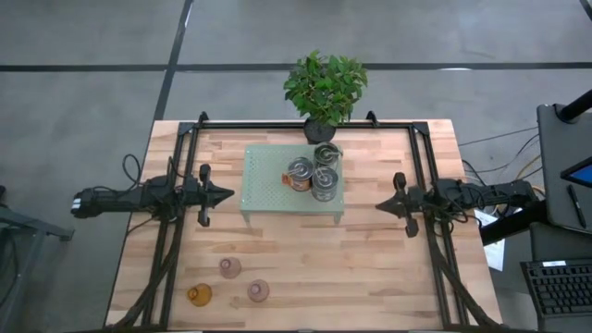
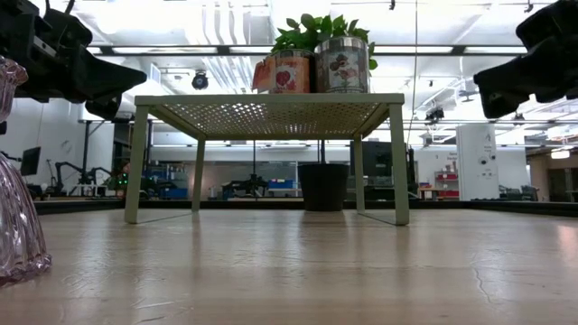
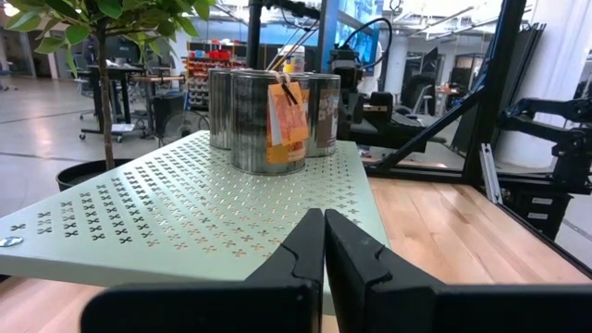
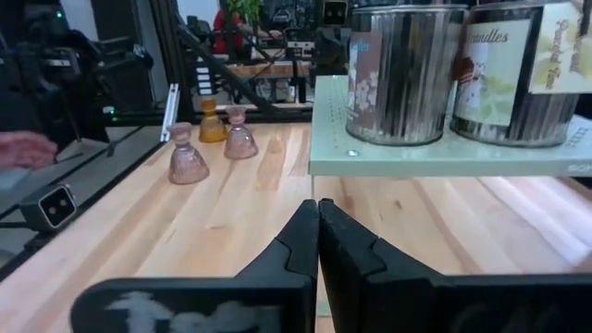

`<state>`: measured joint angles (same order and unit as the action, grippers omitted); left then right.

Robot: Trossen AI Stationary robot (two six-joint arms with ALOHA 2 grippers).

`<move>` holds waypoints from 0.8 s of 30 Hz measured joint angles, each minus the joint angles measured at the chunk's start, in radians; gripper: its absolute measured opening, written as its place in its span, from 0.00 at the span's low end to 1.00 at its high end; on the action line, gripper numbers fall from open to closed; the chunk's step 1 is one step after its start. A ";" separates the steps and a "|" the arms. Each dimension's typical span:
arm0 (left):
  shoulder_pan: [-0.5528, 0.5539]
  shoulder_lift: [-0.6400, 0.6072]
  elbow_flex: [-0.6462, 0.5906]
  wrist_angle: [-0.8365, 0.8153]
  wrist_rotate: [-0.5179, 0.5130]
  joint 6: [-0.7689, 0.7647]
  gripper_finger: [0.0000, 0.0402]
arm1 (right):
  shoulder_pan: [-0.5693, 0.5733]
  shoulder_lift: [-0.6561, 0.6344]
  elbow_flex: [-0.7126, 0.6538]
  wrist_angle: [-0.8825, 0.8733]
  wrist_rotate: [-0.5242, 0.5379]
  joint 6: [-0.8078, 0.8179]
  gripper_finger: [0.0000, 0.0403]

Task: Pick & Place candle stick holders
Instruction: Put the pink glass candle holder on the shelf

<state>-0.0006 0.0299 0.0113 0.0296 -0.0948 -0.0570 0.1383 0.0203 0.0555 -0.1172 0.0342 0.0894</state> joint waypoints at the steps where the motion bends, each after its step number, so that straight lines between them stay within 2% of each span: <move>1: 0.000 0.000 0.000 0.000 0.000 0.000 0.02 | 0.000 0.001 0.000 0.001 0.000 -0.006 0.02; 16: 0.000 0.000 0.000 0.008 -0.001 -0.006 0.02 | 0.001 0.009 0.000 0.001 0.002 -0.014 0.02; 22: 0.000 0.001 0.000 0.155 -0.046 -0.186 0.02 | 0.001 0.008 0.000 0.001 0.002 -0.016 0.02; 24: 0.000 0.001 0.000 0.224 -0.067 -0.296 0.02 | 0.001 0.008 0.000 0.001 0.002 -0.018 0.02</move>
<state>-0.0002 0.0307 0.0113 0.2536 -0.1621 -0.3534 0.1390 0.0284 0.0555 -0.1165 0.0363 0.0714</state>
